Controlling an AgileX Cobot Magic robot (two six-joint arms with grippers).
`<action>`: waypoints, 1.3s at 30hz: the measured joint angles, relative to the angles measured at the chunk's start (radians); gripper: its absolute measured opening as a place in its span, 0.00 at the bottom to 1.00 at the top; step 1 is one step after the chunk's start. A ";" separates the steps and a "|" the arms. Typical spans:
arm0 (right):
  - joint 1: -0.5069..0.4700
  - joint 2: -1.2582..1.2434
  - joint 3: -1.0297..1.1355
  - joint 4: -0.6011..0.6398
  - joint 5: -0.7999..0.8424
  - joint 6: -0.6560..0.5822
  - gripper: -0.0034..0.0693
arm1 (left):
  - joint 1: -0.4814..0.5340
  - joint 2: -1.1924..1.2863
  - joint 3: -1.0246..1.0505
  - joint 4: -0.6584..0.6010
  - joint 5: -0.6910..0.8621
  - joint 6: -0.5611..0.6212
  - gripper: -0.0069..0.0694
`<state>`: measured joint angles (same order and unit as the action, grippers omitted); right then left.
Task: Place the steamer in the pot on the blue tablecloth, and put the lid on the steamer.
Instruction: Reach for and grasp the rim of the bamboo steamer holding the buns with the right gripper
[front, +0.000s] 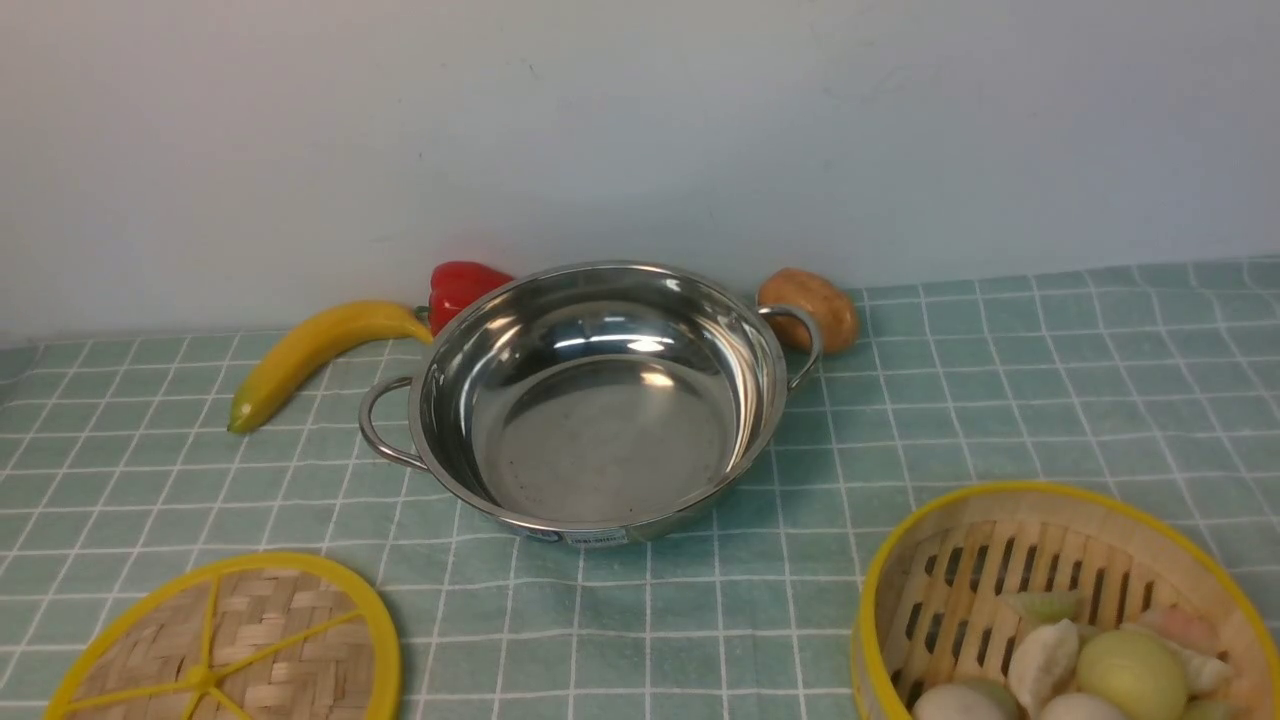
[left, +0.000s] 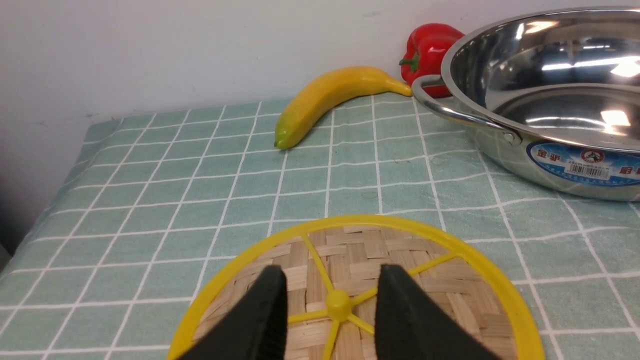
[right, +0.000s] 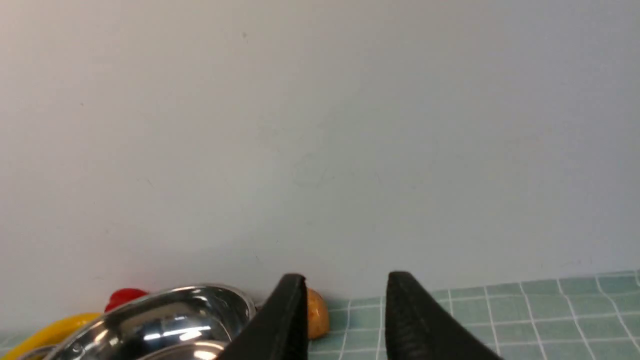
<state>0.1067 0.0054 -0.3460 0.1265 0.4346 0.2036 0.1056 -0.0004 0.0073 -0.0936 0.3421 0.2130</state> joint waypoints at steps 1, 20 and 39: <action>0.000 0.002 -0.025 0.004 0.009 0.000 0.38 | 0.000 0.000 0.000 0.000 0.000 0.000 0.41; 0.000 0.095 -0.064 0.406 0.016 -0.057 0.38 | 0.000 0.000 0.000 0.000 0.000 0.000 0.41; 0.078 0.786 -0.362 0.525 0.773 -0.843 0.38 | 0.000 0.000 0.000 0.000 0.000 0.000 0.41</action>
<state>0.1844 0.7915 -0.7079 0.6512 1.2080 -0.6399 0.1056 -0.0004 0.0073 -0.0936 0.3421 0.2130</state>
